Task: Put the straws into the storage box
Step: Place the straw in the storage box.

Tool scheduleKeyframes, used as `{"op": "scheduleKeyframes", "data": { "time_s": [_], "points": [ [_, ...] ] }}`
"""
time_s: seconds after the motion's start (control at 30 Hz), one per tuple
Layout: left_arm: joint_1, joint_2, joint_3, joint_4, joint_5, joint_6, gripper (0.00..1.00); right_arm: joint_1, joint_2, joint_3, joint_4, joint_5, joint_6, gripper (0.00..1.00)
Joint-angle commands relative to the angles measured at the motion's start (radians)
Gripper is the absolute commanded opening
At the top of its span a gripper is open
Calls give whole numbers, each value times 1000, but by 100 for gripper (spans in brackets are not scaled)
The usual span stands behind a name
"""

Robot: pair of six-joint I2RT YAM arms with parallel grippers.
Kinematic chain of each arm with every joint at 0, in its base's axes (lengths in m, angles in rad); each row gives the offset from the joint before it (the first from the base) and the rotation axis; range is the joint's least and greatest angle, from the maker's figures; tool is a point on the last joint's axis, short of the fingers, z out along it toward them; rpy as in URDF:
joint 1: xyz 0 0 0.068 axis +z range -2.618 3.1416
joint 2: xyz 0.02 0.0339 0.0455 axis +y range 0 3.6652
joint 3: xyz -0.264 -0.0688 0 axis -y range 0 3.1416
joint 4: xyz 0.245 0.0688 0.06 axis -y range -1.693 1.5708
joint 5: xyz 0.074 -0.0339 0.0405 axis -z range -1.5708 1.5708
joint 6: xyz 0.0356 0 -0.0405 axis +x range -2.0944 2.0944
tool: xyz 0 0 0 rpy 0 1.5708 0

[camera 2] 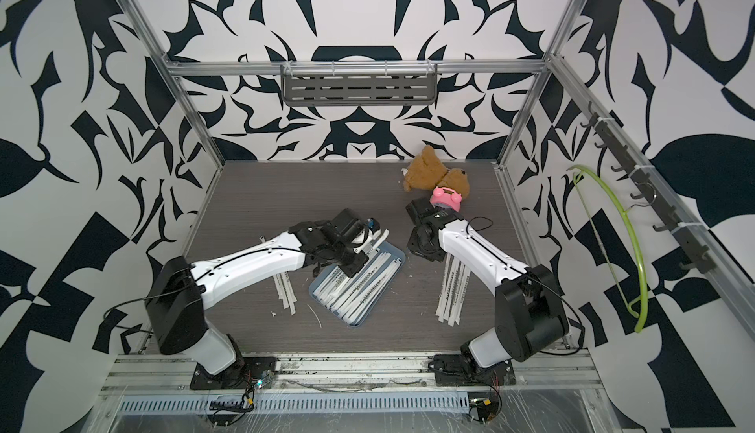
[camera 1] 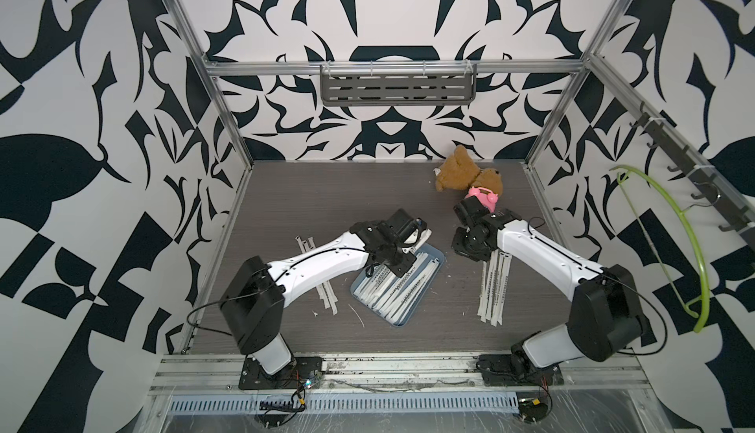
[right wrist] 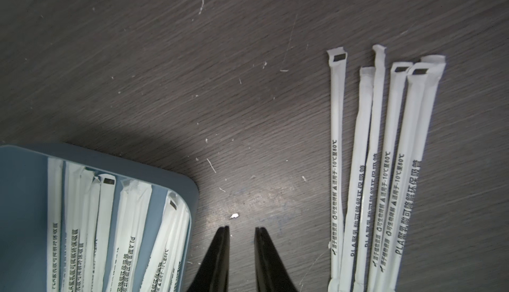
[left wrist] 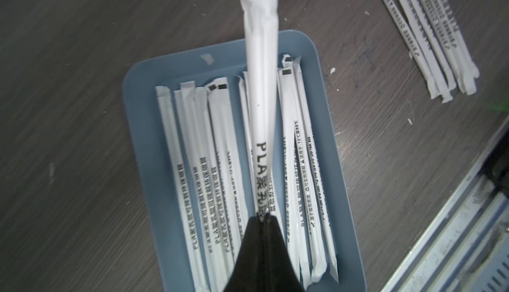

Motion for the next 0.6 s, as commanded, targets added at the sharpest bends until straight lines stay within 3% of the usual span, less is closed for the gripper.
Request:
{"op": "scheduleKeyframes", "data": {
  "time_s": [0.0, 0.57],
  "points": [
    [-22, 80, 58, -15, 64, 49, 4, -10, -42, -2, -27, 25, -12, 23],
    [0, 246, 42, -37, 77, -121, 3, -13, -23, -16, -5, 2, 0, 22]
  ]
}}
